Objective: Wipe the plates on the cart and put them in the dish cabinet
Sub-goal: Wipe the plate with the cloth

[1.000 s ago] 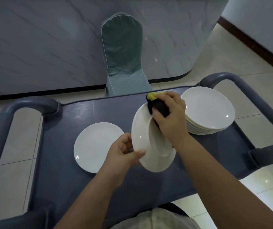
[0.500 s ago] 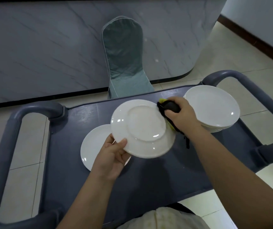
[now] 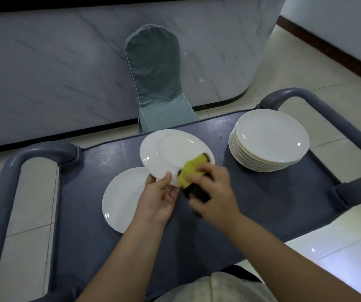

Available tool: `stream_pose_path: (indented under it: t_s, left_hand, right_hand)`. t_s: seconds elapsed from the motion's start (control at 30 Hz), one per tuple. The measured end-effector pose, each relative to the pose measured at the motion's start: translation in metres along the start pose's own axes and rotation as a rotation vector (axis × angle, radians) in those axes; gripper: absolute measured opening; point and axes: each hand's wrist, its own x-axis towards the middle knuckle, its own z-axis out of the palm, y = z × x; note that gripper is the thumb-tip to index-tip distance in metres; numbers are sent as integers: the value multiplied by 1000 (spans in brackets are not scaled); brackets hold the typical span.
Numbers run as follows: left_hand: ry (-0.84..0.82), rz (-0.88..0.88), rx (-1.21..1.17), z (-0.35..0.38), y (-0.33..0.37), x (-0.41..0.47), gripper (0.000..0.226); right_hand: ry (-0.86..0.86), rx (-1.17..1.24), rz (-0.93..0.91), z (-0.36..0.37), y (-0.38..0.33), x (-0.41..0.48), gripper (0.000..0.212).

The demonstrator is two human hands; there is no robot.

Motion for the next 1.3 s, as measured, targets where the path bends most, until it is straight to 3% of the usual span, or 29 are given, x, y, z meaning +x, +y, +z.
stream_pose_path:
  t_s: [0.07, 0.1, 0.2, 0.33, 0.43, 0.53, 0.63, 0.7, 0.87, 0.97, 1.07, 1.17, 1.23, 1.3]
  left_hand:
    - [1, -21, 50, 4, -5, -1, 22]
    - [-10, -14, 45, 3, -6, -1, 24]
    - [-81, 22, 64, -4, 3, -6, 29]
    - [-264, 9, 347, -17, 16, -16, 40]
    - [-293, 32, 494, -13, 11, -17, 44]
    - [-240, 77, 337, -11, 8, -14, 35]
    - [-211, 80, 241, -23, 13, -9, 36]
    - [-197, 63, 274, -30, 14, -8, 37]
    - [-285, 17, 468, -29, 3, -13, 48]
    - [-274, 98, 531, -18, -1, -13, 36]
    - [-243, 148, 354, -11, 7, -11, 32]
    - [-213, 147, 249, -15, 14, -9, 34]
    - [-201, 124, 228, -18, 14, -10, 37]
    - [-208, 97, 260, -19, 7, -13, 40]
  right_hand:
    - [-66, -18, -134, 5, -6, -8, 40]
    - [-66, -8, -105, 2, 2, -8, 40]
    - [16, 44, 228, -18, 35, 5, 40]
    - [-20, -38, 522, -36, 66, 79, 47]
    - [-70, -70, 337, -21, 32, 111, 46]
    - [-179, -58, -48, -3, -16, 75, 39]
    - [-185, -73, -221, -12, -1, 19, 30]
    - [-146, -81, -154, -24, 34, -1, 34]
    - [50, -51, 405, -29, 70, 57, 45]
    - [-9, -64, 239, -10, 28, 90, 45]
    - [-121, -43, -72, -1, -10, 62, 39]
    - [-186, -61, -279, -20, 12, 23, 36]
    - [-143, -43, -171, -35, 41, 13, 41]
    - [-2, -22, 95, -40, 58, 20, 41]
